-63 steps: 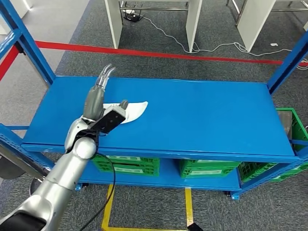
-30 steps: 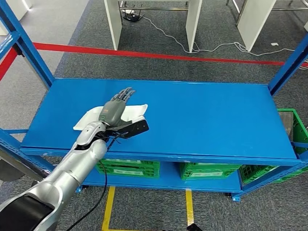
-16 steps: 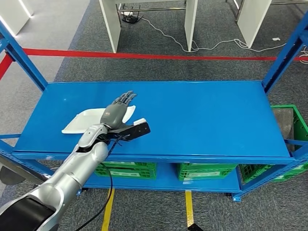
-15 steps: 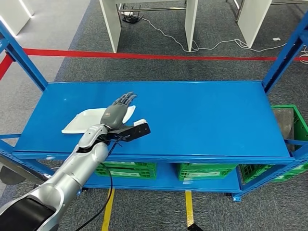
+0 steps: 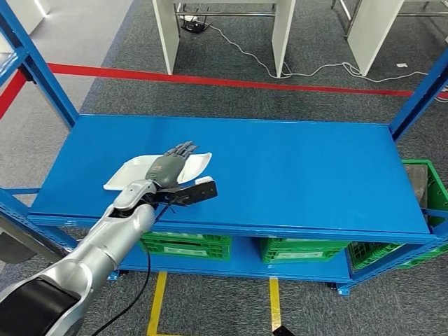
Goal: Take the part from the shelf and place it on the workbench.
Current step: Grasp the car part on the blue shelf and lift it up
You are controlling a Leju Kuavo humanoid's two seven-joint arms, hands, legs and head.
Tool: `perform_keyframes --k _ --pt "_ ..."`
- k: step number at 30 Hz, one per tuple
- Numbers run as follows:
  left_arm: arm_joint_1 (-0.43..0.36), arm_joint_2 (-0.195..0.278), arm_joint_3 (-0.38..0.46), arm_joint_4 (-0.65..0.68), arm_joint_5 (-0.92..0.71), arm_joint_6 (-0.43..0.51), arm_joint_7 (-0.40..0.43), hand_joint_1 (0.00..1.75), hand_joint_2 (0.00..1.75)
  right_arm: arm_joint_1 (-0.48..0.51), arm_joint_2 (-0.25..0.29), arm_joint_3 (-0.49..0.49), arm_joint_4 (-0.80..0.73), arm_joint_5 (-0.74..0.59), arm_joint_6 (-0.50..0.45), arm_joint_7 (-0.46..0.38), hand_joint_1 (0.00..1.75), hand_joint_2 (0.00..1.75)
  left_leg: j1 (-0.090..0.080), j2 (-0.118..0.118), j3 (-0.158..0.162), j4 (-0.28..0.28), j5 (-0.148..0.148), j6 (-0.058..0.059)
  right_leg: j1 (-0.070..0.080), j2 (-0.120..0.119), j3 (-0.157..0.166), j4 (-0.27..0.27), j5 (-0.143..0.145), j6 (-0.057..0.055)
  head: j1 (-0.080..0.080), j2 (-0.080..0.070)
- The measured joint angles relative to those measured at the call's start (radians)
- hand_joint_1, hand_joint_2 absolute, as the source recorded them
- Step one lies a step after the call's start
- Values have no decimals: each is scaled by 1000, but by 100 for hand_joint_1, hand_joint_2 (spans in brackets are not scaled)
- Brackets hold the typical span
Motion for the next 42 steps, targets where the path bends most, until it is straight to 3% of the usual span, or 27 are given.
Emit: perform_keyframes --k 1,2,3,5,7,11,13,15,16,17,18,21,23,24,27,28,30,32,33,36,38,40,42 --pt "0 1 0 8 -7 0 9 0 175 1 0 -1 0 1 0 0 0 0 0 0 0 0 0 0 -1 0 -19 39 -8 4 0 0" --pt "-1 3 -1 16 -15 1 18 0 175 3 -1 -1 0 2 -1 0 0 0 1 0 0 2 -1 -1 -3 -1 -22 43 2 7 0 0" --pt "-1 4 -1 23 -23 3 27 0 175 4 -1 -3 0 3 -1 0 0 0 2 0 0 4 -2 -3 -4 -2 -6 10 29 10 0 0" --pt "-5 8 -1 35 -42 13 45 0 175 4 -2 -6 0 4 -2 1 0 0 2 -1 -2 15 -9 -13 -9 -4 57 -114 88 15 1 0" --pt "-9 12 -2 45 -60 26 59 0 175 2 -1 -9 0 5 -2 1 0 0 -2 -3 -12 31 -15 -24 -11 -2 97 -188 103 9 3 0" --pt "-14 21 -8 60 -91 44 81 0 175 5 -1 -13 0 10 -2 12 0 0 -2 -3 -22 52 -27 -37 -11 2 102 -192 99 -15 -2 0" --pt "-18 27 -9 66 -95 45 87 0 175 6 -2 -16 0 14 -3 14 0 0 1 -3 -52 125 -73 -48 -14 1 104 -194 100 -25 -5 0" --pt "-19 33 -10 74 -95 44 90 0 175 5 -2 -18 0 15 -2 14 0 0 4 -3 -110 257 -132 -56 -13 1 104 -194 99 -29 -8 0" --pt "-18 36 -10 79 -94 43 90 0 175 6 -2 -20 0 15 -2 14 0 0 5 -3 -133 306 -146 -57 -13 1 105 -194 99 -30 -7 0" --pt "-19 39 -10 82 -93 43 91 0 175 6 -3 -22 0 16 -3 14 0 0 6 -3 -141 323 -141 -56 -13 2 106 -194 98 -31 -8 0" --pt "-20 42 -11 85 -93 43 91 0 175 6 -3 -24 0 16 -4 14 0 0 6 -3 -131 301 -117 -52 -12 3 108 -194 98 -31 -8 0" --pt "-28 51 -11 90 -95 43 94 0 175 4 -2 -25 0 18 -7 13 0 0 0 -4 -49 120 -20 -30 -8 6 114 -195 96 -30 -7 0" --pt "-34 56 -11 95 -97 43 97 0 175 4 -1 -26 0 19 -9 14 0 0 -6 -4 -23 58 -8 -18 -7 6 111 -197 97 -25 -7 0" --pt "-36 57 -11 96 -97 43 99 14 175 4 -1 -26 0 19 -9 14 0 0 -7 -4 -21 50 -11 -15 -6 5 110 -199 99 -20 -8 0" --pt "-42 58 -9 100 -92 44 104 144 175 4 -2 -28 0 21 -11 14 0 0 2 -2 -6 15 -6 -11 -3 0 98 -185 82 -5 -6 0" --pt "-42 58 -6 103 -88 43 106 173 175 4 -2 -29 0 21 -12 14 0 0 5 -1 -1 6 -2 -10 -3 -1 80 -149 59 -1 -4 0" --pt "-39 60 0 108 -79 42 108 175 175 5 -2 -31 0 22 -14 15 0 0 5 0 -1 4 -1 -8 -4 -1 24 -29 1 4 -4 0" --pt "-32 61 6 114 -73 41 109 175 175 8 -3 -32 0 22 -15 16 0 0 4 -1 -2 5 -1 -8 -5 -1 -14 50 -17 10 -4 0" --pt "-29 61 9 117 -71 41 109 175 175 8 -3 -33 0 23 -16 17 0 0 4 -1 -2 6 -1 -8 -6 -1 -9 39 1 12 -4 0" --pt "-28 63 19 122 -69 41 109 175 175 8 -3 -33 0 23 -17 17 0 0 4 -2 -4 21 -9 -19 -10 -3 80 -138 87 13 -3 0" --pt "-29 65 25 124 -68 41 110 175 175 7 -3 -33 0 23 -17 17 0 0 1 -3 -12 33 -12 -28 -9 -2 114 -197 95 6 -4 0" --pt "-30 67 28 125 -67 42 110 175 175 9 -3 -33 0 24 -18 17 0 0 -1 -4 -15 36 -12 -34 -9 0 116 -198 93 -5 -5 0" --pt "-32 70 31 126 -67 43 110 175 175 10 -4 -33 0 24 -18 17 0 0 1 -4 -22 56 -30 -43 -12 -1 118 -201 95 -16 -7 0"
